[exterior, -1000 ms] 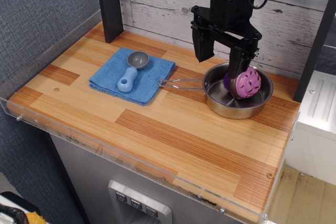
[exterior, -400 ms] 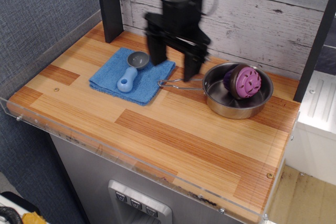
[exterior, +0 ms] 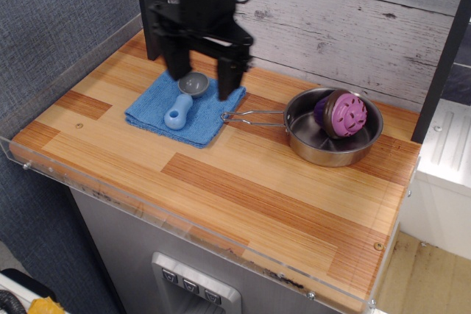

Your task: Pick up the blue spoon and place it in front of the pot

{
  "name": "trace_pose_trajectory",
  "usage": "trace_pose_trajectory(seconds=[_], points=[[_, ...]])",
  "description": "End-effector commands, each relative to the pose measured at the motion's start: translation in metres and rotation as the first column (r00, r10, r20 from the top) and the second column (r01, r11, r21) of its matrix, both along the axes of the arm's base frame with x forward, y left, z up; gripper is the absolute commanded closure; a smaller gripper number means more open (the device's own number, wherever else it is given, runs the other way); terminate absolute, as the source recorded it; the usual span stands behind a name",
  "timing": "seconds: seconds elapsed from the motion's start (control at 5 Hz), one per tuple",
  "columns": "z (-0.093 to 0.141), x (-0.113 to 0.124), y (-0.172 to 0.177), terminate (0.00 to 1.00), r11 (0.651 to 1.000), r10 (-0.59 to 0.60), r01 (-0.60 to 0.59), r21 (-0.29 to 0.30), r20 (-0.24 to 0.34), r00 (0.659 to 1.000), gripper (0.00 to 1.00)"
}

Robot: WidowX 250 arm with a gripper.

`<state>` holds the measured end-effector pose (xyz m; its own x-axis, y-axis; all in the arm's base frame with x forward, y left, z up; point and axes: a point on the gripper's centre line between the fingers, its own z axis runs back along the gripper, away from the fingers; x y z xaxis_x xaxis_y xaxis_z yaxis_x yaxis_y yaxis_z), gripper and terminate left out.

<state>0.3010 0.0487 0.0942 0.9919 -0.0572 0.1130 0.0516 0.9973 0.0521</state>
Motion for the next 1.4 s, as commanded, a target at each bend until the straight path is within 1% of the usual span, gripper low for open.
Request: trace_pose_trajectory(seconds=[0.0,0.2,0.4,0.6,0.8,1.2], points=[[-0.01,-0.006,0.026,0.0,0.99,0.137,-0.137,0.024,-0.001,0.991,0.0],[-0.016,-0.006,0.033,0.0,0.98,0.196,-0.196,0.038,0.013,0.981,0.0],[-0.022,-0.003,0.04,0.0,0.974,0.22,-0.221,0.045,0.014,0.975,0.0],[-0.029,0.001,0.047,0.0,0.966,0.242,-0.244,0.086,0.026,0.97,0.0],[-0.041,0.006,0.056,0.0,0.962,0.256,-0.256,0.089,0.012,0.967,0.0],[-0.052,0.019,0.06,0.0,0.964,0.247,-0.245,0.104,-0.003,0.969,0.0]])
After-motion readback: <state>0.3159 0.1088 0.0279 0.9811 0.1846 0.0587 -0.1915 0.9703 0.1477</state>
